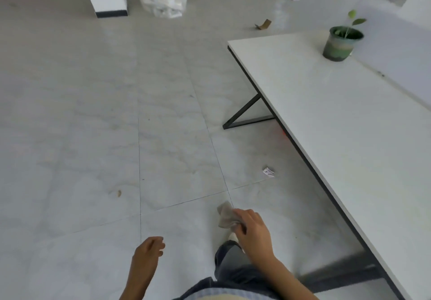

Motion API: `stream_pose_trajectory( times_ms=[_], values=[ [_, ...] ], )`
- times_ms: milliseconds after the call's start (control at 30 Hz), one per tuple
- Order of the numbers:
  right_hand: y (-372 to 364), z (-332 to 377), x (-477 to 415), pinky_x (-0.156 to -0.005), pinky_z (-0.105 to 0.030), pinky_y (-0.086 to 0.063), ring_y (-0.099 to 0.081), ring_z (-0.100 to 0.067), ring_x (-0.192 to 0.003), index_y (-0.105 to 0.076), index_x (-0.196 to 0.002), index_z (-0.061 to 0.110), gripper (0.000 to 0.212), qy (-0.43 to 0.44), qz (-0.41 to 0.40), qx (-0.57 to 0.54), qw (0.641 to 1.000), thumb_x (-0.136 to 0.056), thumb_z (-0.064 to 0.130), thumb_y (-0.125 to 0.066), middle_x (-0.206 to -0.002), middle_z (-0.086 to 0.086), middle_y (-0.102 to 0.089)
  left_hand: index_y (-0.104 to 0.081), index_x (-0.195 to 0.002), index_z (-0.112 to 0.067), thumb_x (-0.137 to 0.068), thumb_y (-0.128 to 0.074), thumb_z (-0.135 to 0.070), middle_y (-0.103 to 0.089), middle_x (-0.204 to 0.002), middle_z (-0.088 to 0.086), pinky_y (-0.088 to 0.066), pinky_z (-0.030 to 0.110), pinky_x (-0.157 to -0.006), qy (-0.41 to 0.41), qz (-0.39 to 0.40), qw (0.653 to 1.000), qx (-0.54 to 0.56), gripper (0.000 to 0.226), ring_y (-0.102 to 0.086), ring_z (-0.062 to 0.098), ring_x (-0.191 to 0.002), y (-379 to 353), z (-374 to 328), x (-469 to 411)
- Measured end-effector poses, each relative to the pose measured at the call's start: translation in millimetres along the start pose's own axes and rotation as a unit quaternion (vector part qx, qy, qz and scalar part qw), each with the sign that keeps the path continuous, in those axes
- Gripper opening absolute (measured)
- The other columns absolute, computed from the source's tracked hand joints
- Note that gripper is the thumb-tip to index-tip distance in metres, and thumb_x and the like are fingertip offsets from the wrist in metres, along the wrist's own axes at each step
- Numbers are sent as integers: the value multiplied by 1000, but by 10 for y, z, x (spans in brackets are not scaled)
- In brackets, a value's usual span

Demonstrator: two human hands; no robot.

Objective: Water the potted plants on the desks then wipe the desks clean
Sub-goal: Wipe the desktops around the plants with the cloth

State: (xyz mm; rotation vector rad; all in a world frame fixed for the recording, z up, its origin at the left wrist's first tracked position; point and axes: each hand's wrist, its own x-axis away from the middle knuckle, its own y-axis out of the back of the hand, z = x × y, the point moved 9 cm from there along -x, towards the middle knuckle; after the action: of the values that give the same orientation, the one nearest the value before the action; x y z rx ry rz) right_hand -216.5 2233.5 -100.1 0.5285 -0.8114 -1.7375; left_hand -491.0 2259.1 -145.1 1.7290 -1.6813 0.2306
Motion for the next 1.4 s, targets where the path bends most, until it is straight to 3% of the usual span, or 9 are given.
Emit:
stream_pose_trajectory(
  times_ms=[167,300,433,567,800,1100,1200,1300,1400],
  values=[
    [343,-312,-984,-78,-25,-47,-56,-19,-100,-57,-121,14,36,-39,46,-1,998,-87,9,-52,-111,-4,-63,-60,-87,-14,-93,-46,-15,-65,-93,10,-36,30,-78,-63,18,995,-74,15,-61,28,-93,-664,-1009,-440],
    [527,-536,-1430,-80,-23,-46,-55,-17,-103,-54,-124,13,36,-65,55,2,996,-88,8,-48,-116,-4,-61,-59,-105,-13,-94,-45,-19,-62,-98,1,-37,25,-81,-121,48,983,-127,19,-57,20,-96,-1158,-1676,-628],
    [442,-675,-1664,-79,-18,-42,-52,-14,-106,-51,-126,17,37,-84,104,2,991,-89,13,-47,-119,0,-58,-55,-98,-21,-95,-45,-19,-59,-88,-9,-39,14,-68,-118,64,979,-156,11,-55,11,-85,-1390,-1818,-860],
    [425,-732,-2052,-68,-7,-35,-52,-12,-107,-50,-127,19,36,-90,118,13,989,-91,16,-47,-122,2,-58,-55,-81,-20,-95,-43,-17,-62,-88,5,-40,26,-67,-58,33,988,-139,19,-56,20,-82,-1350,-1867,-1204],
    [477,-712,-3041,-69,-11,-37,-49,-9,-95,-55,-122,19,34,-102,92,20,990,-89,14,-49,-116,2,-60,-58,-99,-4,-95,-42,-15,-62,-105,16,-41,39,-91,-20,18,994,-106,20,-58,36,-103,-1401,-2295,-2221],
    [656,-478,-4541,-69,-17,-33,-49,-13,-99,-55,-121,19,34,-179,9,4,984,-89,11,-48,-114,3,-60,-57,-92,-11,-95,-43,-17,-60,-95,10,-37,31,-79,-155,107,972,-138,15,-56,26,-94,-1881,-4319,-3782],
    [673,-391,-4874,-66,-16,-38,-50,-11,-85,-59,-117,18,33,-214,-15,-54,975,-84,13,-51,-102,6,-61,-58,-88,-11,-94,-44,-18,-61,-90,8,-39,29,-67,-186,139,961,-149,17,-56,25,-89,-2114,-4889,-4129],
    [854,-466,-4986,-62,-15,-43,-54,-8,-69,-63,-102,22,30,-276,-64,-159,946,-79,7,-52,-83,12,-59,-58,-89,-10,-93,-44,-18,-61,-91,9,-39,30,-68,-177,169,956,-162,17,-56,24,-89,-2369,-5060,-4349],
    [1285,-766,-4981,-54,-19,-47,-56,-16,-67,-63,-94,24,29,-350,-187,-279,875,-81,-1,-56,-78,4,-63,-60,-88,-11,-93,-45,-19,-63,-93,8,-37,31,-76,-151,211,949,-178,18,-58,26,-93,-2674,-4988,-4397]
  ],
)
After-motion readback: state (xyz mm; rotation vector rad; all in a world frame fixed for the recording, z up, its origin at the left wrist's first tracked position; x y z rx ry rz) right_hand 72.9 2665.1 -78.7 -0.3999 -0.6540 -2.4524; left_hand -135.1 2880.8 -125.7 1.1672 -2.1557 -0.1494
